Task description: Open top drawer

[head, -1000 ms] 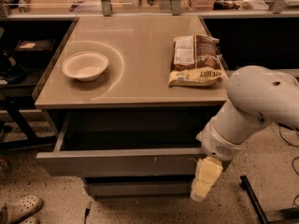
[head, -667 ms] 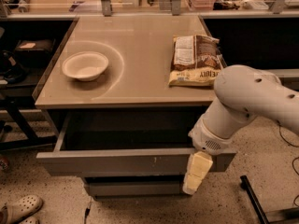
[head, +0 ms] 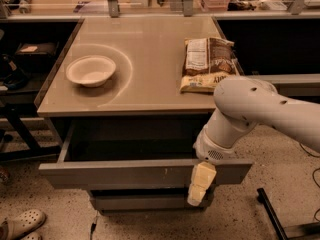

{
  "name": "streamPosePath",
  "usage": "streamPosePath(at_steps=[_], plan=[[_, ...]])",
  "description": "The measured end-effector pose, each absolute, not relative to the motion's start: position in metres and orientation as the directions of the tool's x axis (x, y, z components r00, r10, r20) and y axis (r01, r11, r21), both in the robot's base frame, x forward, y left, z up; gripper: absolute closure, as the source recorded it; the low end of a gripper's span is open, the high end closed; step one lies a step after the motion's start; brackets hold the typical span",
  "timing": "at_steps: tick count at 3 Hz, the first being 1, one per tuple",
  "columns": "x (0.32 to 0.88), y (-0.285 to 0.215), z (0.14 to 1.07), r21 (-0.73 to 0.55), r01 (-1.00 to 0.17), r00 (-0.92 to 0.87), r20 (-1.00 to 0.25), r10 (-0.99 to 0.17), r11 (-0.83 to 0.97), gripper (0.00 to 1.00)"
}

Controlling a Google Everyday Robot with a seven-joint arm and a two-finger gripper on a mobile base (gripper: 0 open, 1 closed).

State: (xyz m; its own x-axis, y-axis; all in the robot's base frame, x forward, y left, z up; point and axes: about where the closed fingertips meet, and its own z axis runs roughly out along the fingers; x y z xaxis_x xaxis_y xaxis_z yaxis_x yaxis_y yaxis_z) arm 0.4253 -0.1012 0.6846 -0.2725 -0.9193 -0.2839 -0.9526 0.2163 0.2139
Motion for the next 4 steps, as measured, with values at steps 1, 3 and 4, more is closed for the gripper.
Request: streamPosePath(at_steps=[1, 3, 4], plan=[[0.419, -0.102, 0.664, 0.252, -0.943, -0.281, -0.264, -0.923, 0.215, 0.00], [0.403, -0.107, 0.650, 0.295, -0.931, -0.288, -0.231, -0.929, 0.215, 0.00], [0.390, -0.116, 0.652, 0.314, -0.921, -0.306, -0.210, -0.929, 0.232, 0.00]])
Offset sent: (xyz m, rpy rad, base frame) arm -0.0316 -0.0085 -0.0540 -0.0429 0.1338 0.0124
